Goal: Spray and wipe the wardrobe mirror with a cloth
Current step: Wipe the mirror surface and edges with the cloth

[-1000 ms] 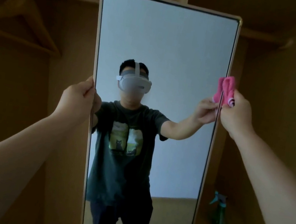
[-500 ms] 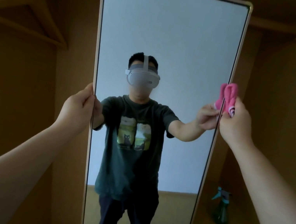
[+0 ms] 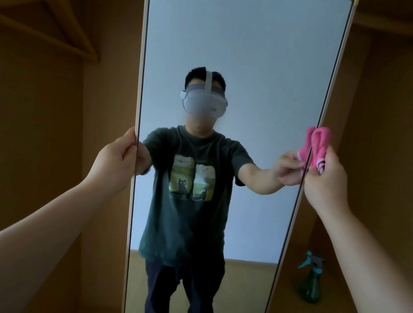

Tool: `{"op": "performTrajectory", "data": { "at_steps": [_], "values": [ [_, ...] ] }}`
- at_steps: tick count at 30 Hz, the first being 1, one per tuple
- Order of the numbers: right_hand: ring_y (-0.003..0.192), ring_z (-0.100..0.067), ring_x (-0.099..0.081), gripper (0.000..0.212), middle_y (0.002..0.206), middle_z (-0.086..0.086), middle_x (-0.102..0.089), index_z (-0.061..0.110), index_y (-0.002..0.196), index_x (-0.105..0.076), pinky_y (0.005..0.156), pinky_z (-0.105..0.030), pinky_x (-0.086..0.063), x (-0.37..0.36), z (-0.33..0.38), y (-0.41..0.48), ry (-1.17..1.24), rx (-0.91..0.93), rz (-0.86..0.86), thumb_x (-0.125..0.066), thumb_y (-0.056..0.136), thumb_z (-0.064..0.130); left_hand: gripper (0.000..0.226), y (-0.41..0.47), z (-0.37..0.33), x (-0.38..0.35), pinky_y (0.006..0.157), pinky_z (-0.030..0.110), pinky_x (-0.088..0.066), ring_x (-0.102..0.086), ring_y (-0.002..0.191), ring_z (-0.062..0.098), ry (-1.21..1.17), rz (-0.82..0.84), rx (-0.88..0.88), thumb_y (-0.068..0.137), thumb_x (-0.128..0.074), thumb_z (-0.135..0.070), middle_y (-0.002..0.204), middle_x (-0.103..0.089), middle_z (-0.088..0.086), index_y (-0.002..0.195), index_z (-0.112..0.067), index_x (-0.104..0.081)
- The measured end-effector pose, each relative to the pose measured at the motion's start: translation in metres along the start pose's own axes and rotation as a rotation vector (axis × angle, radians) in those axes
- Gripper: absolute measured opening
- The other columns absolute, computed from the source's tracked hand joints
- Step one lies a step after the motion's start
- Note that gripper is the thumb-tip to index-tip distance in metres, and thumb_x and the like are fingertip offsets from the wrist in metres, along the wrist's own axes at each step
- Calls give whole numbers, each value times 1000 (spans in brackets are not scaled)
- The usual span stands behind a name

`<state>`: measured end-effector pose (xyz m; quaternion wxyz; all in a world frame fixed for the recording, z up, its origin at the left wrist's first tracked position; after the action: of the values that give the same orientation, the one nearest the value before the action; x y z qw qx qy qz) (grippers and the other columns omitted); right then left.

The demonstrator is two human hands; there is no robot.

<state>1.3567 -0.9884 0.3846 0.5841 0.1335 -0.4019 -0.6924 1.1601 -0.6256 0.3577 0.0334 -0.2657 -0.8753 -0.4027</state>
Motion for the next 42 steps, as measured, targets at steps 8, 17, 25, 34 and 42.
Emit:
{"op": "performTrajectory", "data": {
  "at_steps": [8, 17, 25, 34, 42],
  "values": [
    [113, -26, -58, 54, 124, -8, -60, 24, 145, -39, 94, -36, -48, -5, -11, -15, -24, -25, 16, -51, 95, 5, 32, -12, 18, -7, 53, 9, -43, -62, 75, 6, 37, 64, 53, 102, -38, -18, 96, -65, -1, 131, -14, -51],
    [115, -25, -58, 55, 125, -8, -60, 25, 145, -39, 96, -36, -49, -11, -23, -34, -8, -57, 36, -54, 96, 8, 37, -28, 34, -14, 77, 24, -53, -63, 93, 14, 27, 105, 95, 102, -38, -18, 113, -63, 5, 137, -16, -48],
    [109, -25, -59, 48, 118, -9, -62, 19, 140, -45, 91, -33, -49, -14, -31, -47, 7, -58, 35, -54, 95, 6, 29, -39, 47, -19, 50, 9, -46, -61, 73, 4, -21, 92, 129, 102, -38, -22, 90, -62, -14, 106, -43, -58],
    [113, -25, -58, 55, 122, -9, -61, 21, 146, -41, 92, -30, -47, -20, -45, -71, 16, -96, 55, -53, 95, 3, 29, -59, 79, -32, 80, 18, -48, -62, 98, 7, -86, 160, 212, 102, -39, -24, 113, -65, -7, 124, -30, -58],
    [113, -27, -58, 52, 122, -11, -62, 18, 144, -44, 95, -34, -47, -25, -62, -94, 9, -153, 76, -54, 95, 3, 31, -77, 92, -38, 84, 13, -38, -57, 107, 3, -76, 192, 213, 102, -39, -22, 115, -62, -14, 123, -39, -55]
  ]
}}
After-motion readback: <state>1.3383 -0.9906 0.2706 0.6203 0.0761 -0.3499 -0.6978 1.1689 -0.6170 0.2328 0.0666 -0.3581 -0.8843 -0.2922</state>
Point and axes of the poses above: each hand's wrist, its own y-axis towards the middle knuckle, its own x-axis out of the back of the hand, z = x × y, the point moved 6 cm from there along y, towards the middle knuckle
